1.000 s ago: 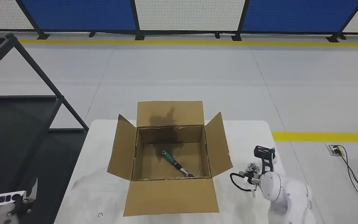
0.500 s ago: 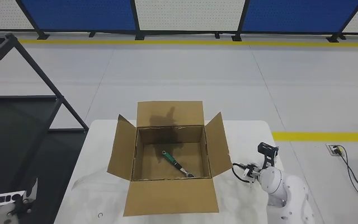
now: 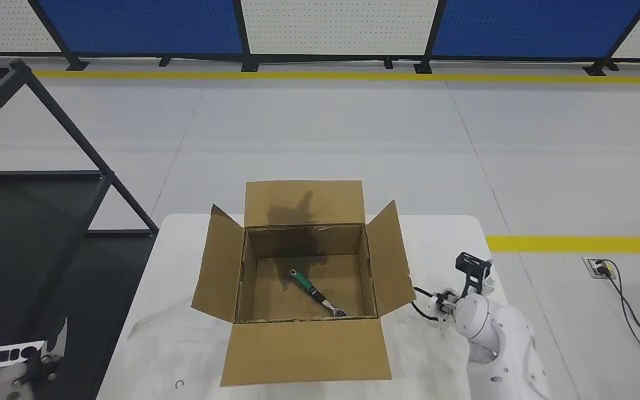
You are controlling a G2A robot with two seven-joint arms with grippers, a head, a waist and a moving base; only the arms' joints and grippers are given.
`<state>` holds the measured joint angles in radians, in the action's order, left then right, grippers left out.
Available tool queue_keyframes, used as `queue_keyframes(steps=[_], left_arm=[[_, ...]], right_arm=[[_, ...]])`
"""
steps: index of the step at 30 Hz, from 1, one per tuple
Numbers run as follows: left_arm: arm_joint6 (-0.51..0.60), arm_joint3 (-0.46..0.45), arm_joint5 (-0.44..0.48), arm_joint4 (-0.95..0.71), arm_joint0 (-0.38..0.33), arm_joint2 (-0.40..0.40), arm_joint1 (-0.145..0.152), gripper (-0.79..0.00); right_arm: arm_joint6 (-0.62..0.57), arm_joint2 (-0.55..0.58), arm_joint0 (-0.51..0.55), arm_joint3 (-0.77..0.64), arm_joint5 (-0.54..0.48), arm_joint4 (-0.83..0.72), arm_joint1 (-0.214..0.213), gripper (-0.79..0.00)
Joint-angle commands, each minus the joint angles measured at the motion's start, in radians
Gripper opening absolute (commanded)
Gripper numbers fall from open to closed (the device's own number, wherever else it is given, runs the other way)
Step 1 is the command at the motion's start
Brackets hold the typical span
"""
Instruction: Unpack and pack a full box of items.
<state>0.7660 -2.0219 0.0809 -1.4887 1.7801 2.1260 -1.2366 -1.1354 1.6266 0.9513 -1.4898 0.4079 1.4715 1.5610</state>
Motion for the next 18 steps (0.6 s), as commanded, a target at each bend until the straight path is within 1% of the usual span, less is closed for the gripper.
queue_keyframes(steps=[1, 5, 7, 8, 10, 11, 12, 15, 18], left_arm=[[0.0, 0.0, 0.0, 0.0, 0.0, 0.0, 0.0, 0.0], [0.0, 0.0, 0.0, 0.0, 0.0, 0.0, 0.0, 0.0], [0.0, 0.0, 0.0, 0.0, 0.0, 0.0, 0.0, 0.0], [0.0, 0.0, 0.0, 0.0, 0.0, 0.0, 0.0, 0.0], [0.0, 0.0, 0.0, 0.0, 0.0, 0.0, 0.0, 0.0], [0.0, 0.0, 0.0, 0.0, 0.0, 0.0, 0.0, 0.0], [0.0, 0.0, 0.0, 0.0, 0.0, 0.0, 0.0, 0.0], [0.0, 0.0, 0.0, 0.0, 0.0, 0.0, 0.0, 0.0], [0.0, 0.0, 0.0, 0.0, 0.0, 0.0, 0.0, 0.0]], right_arm=[[0.002, -0.002, -0.004, 0.007, 0.006, 0.002, -0.001, -0.422], [0.005, -0.003, -0.008, 0.014, 0.014, 0.005, -0.003, -0.465], [0.006, -0.004, -0.009, 0.015, 0.015, 0.006, -0.004, -0.508], [0.006, -0.005, -0.009, 0.014, 0.016, 0.006, -0.005, -0.542], [0.007, -0.007, -0.006, 0.004, 0.015, 0.008, -0.006, -0.646], [0.005, -0.007, -0.003, -0.008, 0.015, 0.006, -0.006, -0.739], [0.004, -0.006, 0.001, -0.021, 0.013, 0.006, -0.007, -0.785], [0.0, -0.003, 0.026, -0.093, 0.005, 0.0, -0.009, -0.785], [-0.017, 0.005, 0.065, -0.194, -0.015, -0.03, -0.011, -0.785]])
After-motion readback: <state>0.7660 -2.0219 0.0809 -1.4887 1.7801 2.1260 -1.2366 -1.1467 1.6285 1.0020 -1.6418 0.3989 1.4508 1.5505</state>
